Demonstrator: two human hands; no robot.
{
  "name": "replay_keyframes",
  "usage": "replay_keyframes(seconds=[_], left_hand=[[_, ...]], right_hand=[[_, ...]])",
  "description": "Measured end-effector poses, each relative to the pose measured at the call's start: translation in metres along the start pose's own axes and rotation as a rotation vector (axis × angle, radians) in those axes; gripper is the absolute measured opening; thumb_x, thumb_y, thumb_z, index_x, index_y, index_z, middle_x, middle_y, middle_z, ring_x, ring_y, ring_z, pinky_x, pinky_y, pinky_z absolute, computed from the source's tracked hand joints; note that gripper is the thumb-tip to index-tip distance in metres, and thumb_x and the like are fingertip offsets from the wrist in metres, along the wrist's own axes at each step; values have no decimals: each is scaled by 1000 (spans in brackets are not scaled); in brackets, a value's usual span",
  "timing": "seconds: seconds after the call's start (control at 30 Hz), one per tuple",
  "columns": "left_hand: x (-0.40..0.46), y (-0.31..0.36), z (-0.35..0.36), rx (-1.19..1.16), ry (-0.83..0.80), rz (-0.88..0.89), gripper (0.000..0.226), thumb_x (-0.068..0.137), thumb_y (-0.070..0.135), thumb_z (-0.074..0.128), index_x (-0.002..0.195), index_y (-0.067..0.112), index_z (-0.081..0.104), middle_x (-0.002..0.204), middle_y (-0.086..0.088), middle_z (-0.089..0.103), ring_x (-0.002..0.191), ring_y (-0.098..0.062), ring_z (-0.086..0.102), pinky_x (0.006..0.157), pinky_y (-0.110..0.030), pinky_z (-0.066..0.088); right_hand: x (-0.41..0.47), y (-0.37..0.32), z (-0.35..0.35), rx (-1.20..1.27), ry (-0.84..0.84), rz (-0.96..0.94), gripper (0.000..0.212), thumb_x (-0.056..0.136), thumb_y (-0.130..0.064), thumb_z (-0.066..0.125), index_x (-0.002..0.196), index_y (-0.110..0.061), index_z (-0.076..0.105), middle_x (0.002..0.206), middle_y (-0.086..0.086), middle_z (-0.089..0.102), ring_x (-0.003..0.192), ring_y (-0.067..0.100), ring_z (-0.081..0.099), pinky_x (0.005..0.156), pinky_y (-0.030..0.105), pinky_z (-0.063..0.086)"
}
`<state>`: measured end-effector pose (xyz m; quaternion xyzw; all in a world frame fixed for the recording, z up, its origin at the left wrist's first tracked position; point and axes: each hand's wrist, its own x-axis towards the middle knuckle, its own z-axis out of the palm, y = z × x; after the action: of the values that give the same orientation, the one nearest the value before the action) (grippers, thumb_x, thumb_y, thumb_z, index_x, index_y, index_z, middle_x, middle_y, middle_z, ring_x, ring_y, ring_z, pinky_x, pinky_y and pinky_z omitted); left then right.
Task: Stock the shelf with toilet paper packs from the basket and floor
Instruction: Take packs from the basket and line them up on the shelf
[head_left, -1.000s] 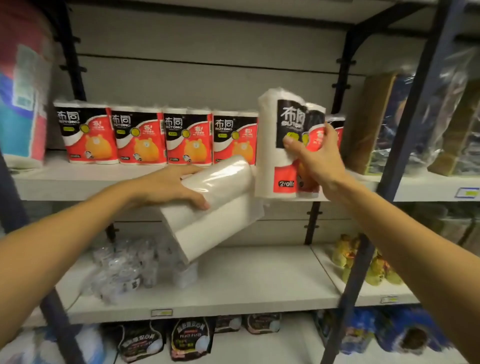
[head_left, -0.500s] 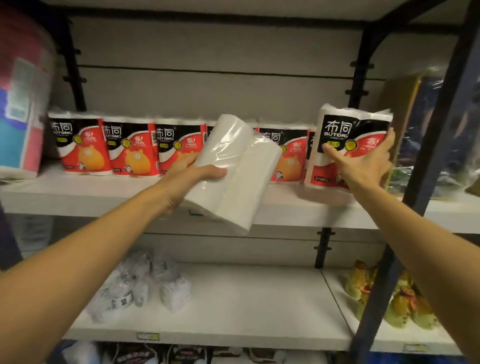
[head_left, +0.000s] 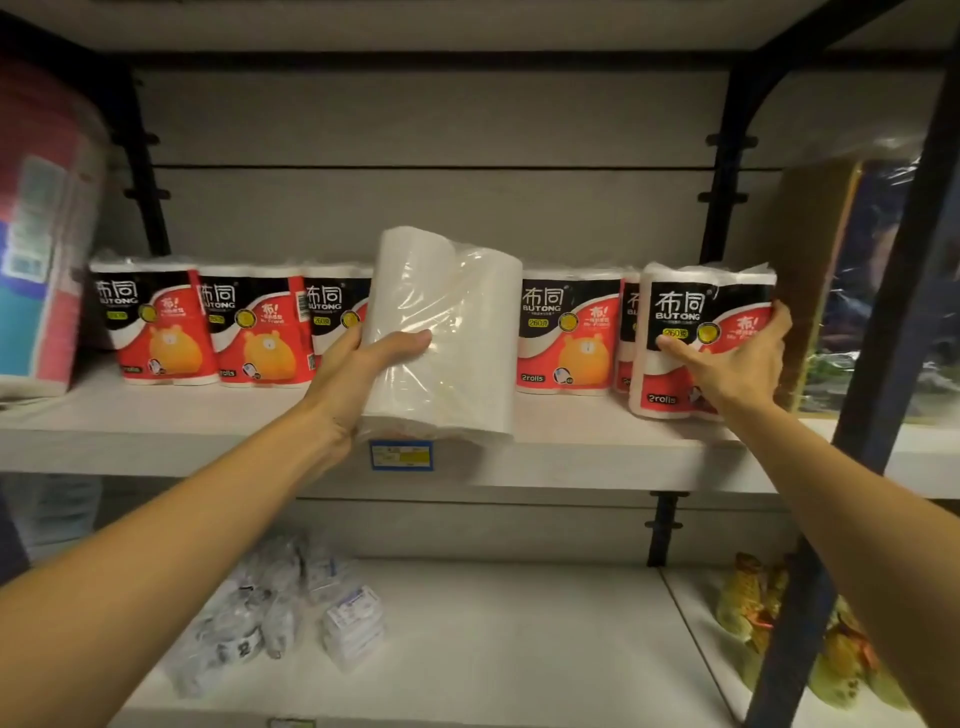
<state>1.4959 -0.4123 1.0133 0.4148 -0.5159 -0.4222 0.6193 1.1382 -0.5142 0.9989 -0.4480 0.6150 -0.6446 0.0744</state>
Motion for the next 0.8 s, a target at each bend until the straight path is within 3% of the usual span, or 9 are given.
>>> replay_keyframes(seconds=[0.13, 0.23, 0.33, 0.4, 0.47, 0.57, 0.63, 0.7, 0.8], left_hand=[[1, -4, 10, 3, -12, 0, 67, 61, 31, 84, 123, 26, 58, 106, -2, 73, 91, -22, 72, 67, -34, 57], [0, -4, 20, 32, -11, 14, 51, 66, 30, 82, 112, 29, 61, 111, -4, 70, 94, -22, 71, 75, -36, 58], [-2, -3, 32, 58, -5, 63, 38, 73, 25, 80, 106, 28, 61, 108, -1, 71, 92, -18, 70, 70, -27, 57], [-4, -2, 39, 135, 36, 150, 49, 71, 26, 82, 115, 24, 59, 107, 5, 69, 95, -14, 68, 68, -22, 56], [-4, -3, 44, 328, 117, 306, 69, 64, 39, 86, 123, 25, 53, 114, 11, 63, 102, -12, 63, 79, -30, 56], [-7, -6, 50, 696, 245, 607, 85, 60, 55, 82, 131, 33, 42, 117, 15, 56, 107, -14, 55, 82, -32, 49], [-7, -9, 52, 912, 314, 839, 88, 64, 54, 82, 137, 28, 41, 122, 7, 58, 106, -14, 53, 77, -29, 44], [-1, -16, 49, 1069, 349, 1060, 84, 70, 49, 80, 138, 21, 41, 125, -2, 60, 108, -20, 55, 80, -32, 45], [8, -25, 43, 1252, 343, 1319, 70, 83, 41, 71, 139, 17, 38, 127, -11, 60, 113, -30, 58, 89, -39, 44]], right_hand=[[5, 4, 7, -36, -40, 14, 128, 52, -53, 89, 149, -20, 12, 146, 14, 37, 134, 36, 39, 108, 63, 32], [10, 6, 9, -115, -87, 37, 133, 50, -60, 86, 150, -25, 6, 150, 14, 31, 140, 38, 29, 109, 67, 26], [8, -4, 9, -283, -149, 127, 139, 58, -62, 82, 153, -21, -11, 160, 20, 7, 146, 44, 4, 114, 65, 12], [-4, -17, 8, -361, -143, 149, 141, 61, -60, 82, 152, -17, -17, 159, 26, -7, 146, 45, -4, 115, 63, 8], [-16, -28, 9, -380, -73, 40, 133, 68, -49, 83, 152, -15, -14, 157, 30, -8, 146, 46, -4, 115, 61, 8], [-38, -44, 12, -357, 71, -364, 91, 81, -34, 73, 150, -12, 17, 149, 26, 26, 137, 40, 26, 111, 49, 28], [-52, -61, 12, -215, -25, -523, 49, 89, -30, 64, 130, -10, 46, 125, 15, 50, 107, 26, 50, 92, 34, 42], [-66, -84, 12, 30, -263, -384, 22, 97, -30, 55, 107, -11, 58, 100, 6, 62, 83, 18, 60, 74, 32, 53], [-83, -119, 8, 384, -567, 92, 42, 102, -47, 38, 100, -14, 63, 87, 4, 70, 82, 22, 70, 58, 30, 58]])
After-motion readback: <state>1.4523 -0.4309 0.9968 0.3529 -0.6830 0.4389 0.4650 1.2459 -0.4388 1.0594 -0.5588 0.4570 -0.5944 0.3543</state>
